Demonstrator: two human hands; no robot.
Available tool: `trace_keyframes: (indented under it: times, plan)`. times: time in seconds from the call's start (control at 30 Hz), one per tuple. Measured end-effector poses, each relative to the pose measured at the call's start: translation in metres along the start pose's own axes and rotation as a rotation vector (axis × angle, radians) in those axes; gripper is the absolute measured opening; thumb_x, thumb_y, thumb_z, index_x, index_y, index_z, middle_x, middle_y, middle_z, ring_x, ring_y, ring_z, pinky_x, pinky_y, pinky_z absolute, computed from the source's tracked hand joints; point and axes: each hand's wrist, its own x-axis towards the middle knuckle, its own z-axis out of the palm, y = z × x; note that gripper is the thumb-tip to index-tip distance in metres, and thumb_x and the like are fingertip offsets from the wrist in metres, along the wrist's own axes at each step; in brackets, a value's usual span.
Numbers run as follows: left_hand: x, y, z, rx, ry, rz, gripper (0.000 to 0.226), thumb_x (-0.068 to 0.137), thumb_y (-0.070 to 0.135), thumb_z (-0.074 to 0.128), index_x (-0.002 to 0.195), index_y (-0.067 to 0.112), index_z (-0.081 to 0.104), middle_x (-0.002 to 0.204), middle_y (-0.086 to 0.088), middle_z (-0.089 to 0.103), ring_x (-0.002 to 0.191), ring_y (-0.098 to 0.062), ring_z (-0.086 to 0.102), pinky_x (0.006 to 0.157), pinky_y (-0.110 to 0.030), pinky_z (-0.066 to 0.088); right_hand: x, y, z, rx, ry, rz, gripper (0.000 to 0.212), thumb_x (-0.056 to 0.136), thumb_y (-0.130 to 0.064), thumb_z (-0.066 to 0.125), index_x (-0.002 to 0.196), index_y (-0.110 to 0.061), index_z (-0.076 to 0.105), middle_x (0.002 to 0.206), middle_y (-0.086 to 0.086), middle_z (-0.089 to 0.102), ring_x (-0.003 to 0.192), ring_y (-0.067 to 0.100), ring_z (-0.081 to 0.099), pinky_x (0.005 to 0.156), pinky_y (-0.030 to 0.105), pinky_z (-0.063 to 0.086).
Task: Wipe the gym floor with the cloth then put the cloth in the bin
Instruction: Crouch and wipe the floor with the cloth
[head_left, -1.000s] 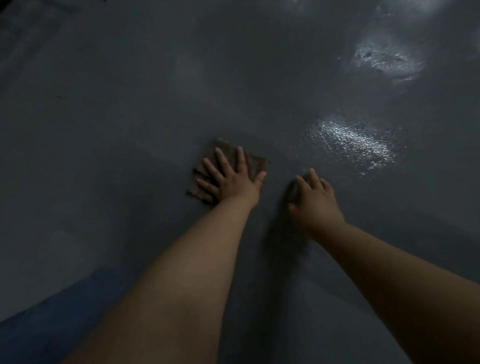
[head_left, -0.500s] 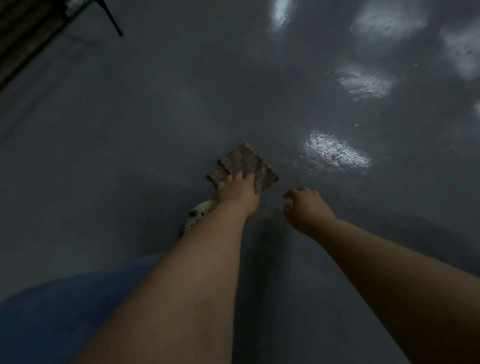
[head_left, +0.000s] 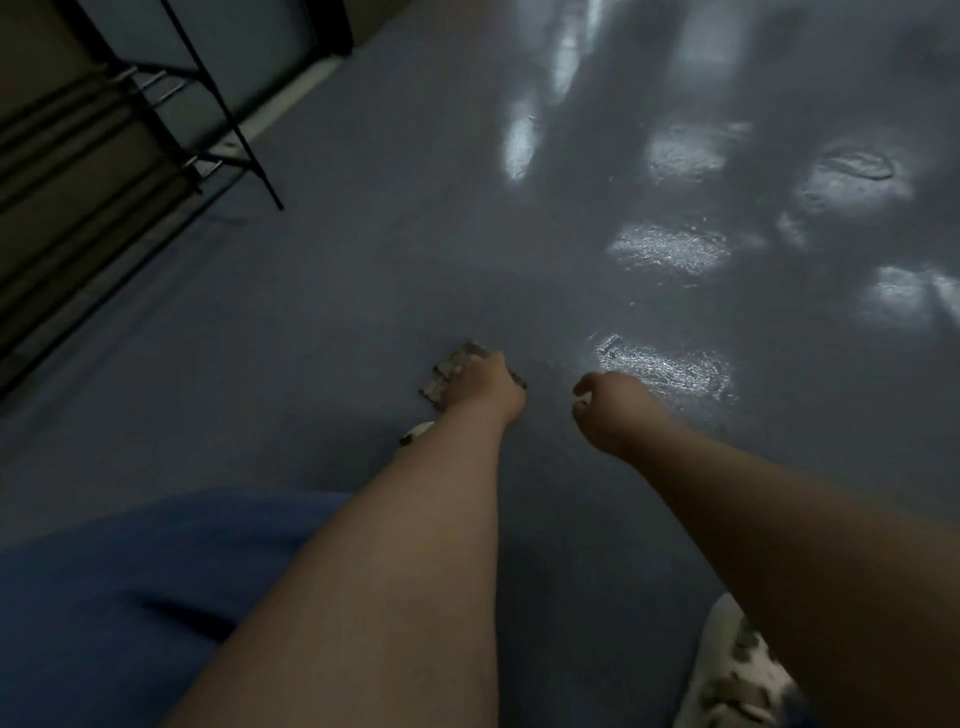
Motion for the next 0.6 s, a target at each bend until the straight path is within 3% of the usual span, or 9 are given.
trace_keyframes:
  times: [0.27, 0.4, 0.6]
  plan:
    - [-0.034, 0.013, 0.005, -0.006, 0.038, 0.011, 0.049, 0.095, 0.040, 0.045, 0.137, 0.016, 0.043, 0.144, -0.013, 0.038, 0.131, -0.032, 0.038, 0.107, -0.041, 0.035, -0.012, 0.014, -0.014, 0.026, 0.027, -0.042, 0.035, 0.094, -0.018, 0.046, 0.124, -0.003, 0.056, 0.129, 0.019, 0.055, 0.120, 0.033, 0.049, 0.101, 0.035, 0.039]
    - [-0.025, 0.011, 0.010, 0.017, 0.019, -0.019, 0.054, 0.096, 0.041, 0.044, 0.144, 0.018, 0.036, 0.152, -0.013, 0.026, 0.139, -0.035, 0.023, 0.113, -0.045, 0.025, 0.006, 0.020, -0.006, 0.038, 0.023, -0.022, 0.037, 0.094, -0.022, 0.047, 0.127, -0.008, 0.055, 0.130, 0.017, 0.053, 0.121, 0.034, 0.046, 0.099, 0.037, 0.041]
    - [0.011, -0.009, 0.035, 0.015, -0.019, -0.047, 0.057, 0.098, 0.033, 0.043, 0.149, 0.021, 0.021, 0.157, -0.010, 0.011, 0.143, -0.031, 0.011, 0.113, -0.041, 0.023, 0.043, 0.018, 0.030, 0.043, -0.069, 0.003, 0.037, 0.094, -0.020, 0.045, 0.128, -0.011, 0.052, 0.131, 0.015, 0.049, 0.122, 0.034, 0.043, 0.099, 0.040, 0.041]
